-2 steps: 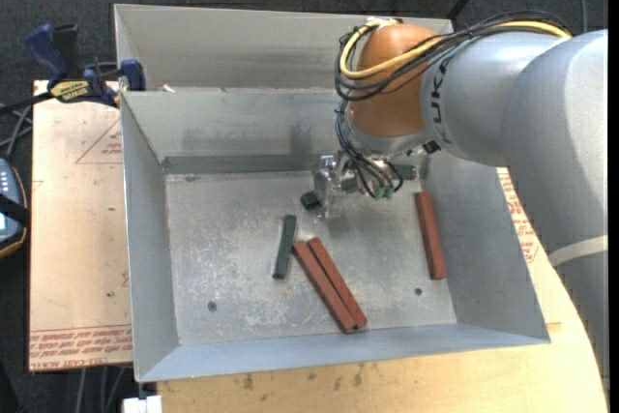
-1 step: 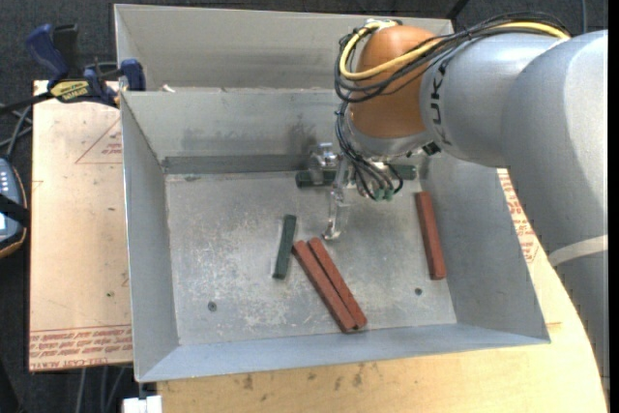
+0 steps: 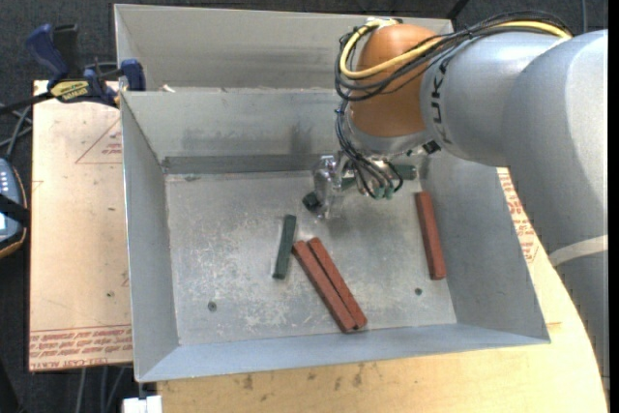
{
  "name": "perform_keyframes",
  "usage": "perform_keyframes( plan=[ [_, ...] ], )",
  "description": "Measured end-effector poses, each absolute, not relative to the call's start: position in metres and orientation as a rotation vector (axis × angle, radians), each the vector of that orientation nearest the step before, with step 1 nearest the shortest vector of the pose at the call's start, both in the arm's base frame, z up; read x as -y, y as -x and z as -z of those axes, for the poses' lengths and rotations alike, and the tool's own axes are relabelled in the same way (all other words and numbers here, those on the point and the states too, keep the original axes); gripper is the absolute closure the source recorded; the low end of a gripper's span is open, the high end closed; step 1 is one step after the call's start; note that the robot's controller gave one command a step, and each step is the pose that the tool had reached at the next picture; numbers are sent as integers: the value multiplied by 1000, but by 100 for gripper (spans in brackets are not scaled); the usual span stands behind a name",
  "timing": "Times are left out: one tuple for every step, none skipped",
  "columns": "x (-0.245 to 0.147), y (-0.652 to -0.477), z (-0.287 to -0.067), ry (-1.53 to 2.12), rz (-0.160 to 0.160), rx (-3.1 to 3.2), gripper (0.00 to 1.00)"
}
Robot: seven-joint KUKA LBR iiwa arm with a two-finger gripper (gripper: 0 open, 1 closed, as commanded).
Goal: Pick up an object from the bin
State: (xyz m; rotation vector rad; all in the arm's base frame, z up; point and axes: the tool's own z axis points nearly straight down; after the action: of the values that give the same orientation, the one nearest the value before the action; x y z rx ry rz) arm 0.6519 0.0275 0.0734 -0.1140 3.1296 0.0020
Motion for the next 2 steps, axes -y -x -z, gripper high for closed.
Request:
perform_keyframes(
  plan=[
    [-27,-650,-71,115,-2,-3134,0],
    [-28,-652,-74,114,-2,-3130,100]
  ],
)
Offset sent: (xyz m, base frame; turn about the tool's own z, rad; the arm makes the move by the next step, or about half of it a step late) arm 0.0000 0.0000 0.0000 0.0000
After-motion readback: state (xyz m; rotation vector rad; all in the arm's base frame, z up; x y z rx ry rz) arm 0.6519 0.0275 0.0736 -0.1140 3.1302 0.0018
